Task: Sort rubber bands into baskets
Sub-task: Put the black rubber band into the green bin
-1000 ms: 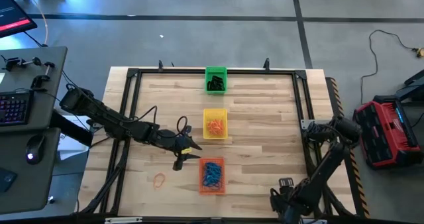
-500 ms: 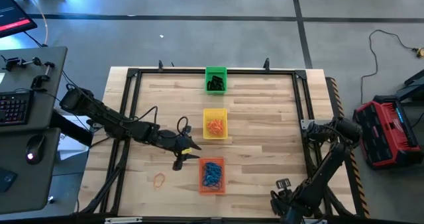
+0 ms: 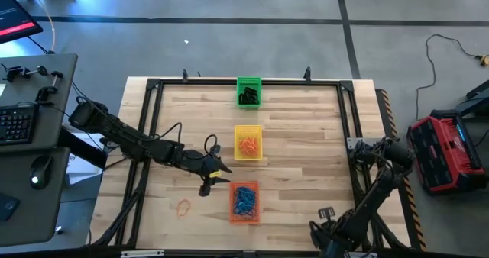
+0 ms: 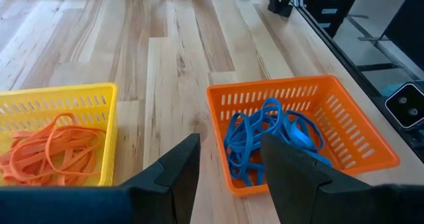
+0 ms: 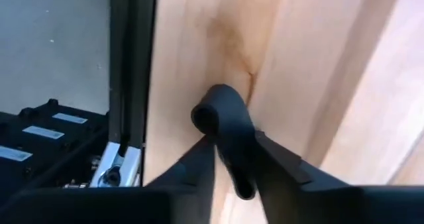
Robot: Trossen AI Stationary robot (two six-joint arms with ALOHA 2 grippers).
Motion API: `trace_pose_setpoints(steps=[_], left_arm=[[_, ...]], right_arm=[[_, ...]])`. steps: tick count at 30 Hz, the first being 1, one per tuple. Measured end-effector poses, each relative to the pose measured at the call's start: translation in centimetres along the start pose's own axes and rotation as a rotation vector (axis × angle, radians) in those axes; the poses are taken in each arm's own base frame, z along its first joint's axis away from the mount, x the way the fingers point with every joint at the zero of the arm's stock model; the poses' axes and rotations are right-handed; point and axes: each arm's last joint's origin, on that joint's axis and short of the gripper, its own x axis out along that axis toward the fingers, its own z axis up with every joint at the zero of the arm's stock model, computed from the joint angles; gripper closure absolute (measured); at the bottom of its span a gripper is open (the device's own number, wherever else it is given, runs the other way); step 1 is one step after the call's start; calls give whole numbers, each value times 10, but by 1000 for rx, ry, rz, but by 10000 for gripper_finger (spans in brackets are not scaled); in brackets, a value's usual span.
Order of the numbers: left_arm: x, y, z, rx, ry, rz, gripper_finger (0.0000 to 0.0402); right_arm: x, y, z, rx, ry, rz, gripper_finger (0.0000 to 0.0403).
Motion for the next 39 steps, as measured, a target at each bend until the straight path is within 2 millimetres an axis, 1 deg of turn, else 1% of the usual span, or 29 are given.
trace_pose_setpoints(steps=[4, 5, 10, 13, 15, 17, 21, 24, 27, 30, 34, 39], left_arm=[[0, 0, 0, 27, 3, 0, 252], [0, 0, -1, 41, 10, 1, 255], [0, 1, -2, 65, 22, 2, 283], [0, 1, -2, 68, 22, 1, 304], [0, 1, -3, 71, 9, -1, 317], [-1, 2, -8, 68, -20, -3, 332], [-3, 8, -21, 7, -111, 1, 360], [-6, 13, -29, -41, -162, 8, 378], [-9, 17, -33, -64, -215, 13, 392], [-10, 20, -36, -67, -224, 21, 400], [-10, 22, -36, -61, -231, 37, 401], [-11, 26, -34, -48, -241, 55, 401]], right_arm=[[-7, -7, 3, 36, 10, -21, 380], [-11, -9, 5, 41, 12, -33, 391], [-30, -25, 14, 81, 20, -188, 393], [-40, -35, 23, 65, -21, -224, 400], [-49, -46, 30, 77, -69, -260, 400], [-61, -59, 36, 75, -123, -303, 401], [-89, -88, 48, 67, -243, -383, 402], [-111, -115, 55, 62, -297, -418, 402], [-133, -147, 62, 69, -348, -447, 402], [-153, -184, 69, 109, -408, -492, 402], [-173, -243, 75, 244, -477, -547, 403], [-189, -317, 80, 376, -590, -515, 403]])
